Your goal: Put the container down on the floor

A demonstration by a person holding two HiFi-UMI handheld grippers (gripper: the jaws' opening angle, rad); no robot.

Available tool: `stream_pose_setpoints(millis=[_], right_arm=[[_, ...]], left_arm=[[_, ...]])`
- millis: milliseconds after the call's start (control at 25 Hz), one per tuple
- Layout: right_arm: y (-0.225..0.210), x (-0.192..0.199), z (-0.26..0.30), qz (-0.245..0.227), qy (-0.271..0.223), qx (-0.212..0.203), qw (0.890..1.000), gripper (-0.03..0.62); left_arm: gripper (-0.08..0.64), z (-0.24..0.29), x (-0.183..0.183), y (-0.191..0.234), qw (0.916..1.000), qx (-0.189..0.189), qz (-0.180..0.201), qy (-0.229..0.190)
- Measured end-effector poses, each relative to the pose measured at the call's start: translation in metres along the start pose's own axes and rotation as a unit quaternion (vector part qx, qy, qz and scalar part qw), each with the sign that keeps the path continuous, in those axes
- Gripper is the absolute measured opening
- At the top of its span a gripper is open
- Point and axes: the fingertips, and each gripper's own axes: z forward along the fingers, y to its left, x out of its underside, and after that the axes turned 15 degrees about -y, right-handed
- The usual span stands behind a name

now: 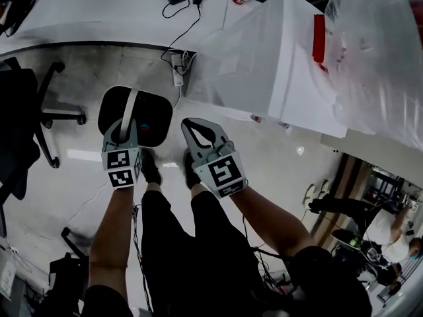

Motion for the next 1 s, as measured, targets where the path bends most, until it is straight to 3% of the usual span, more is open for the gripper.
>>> stream_pose_setpoints(millis=[1000], right_arm=[[-0.009, 0.134, 0.027, 0.026, 0.056, 0.022, 0.998, 0.008]], left_arm=[[0.072, 0.09, 0.13, 0.025, 0.9984, 0.015, 0.015, 0.052]])
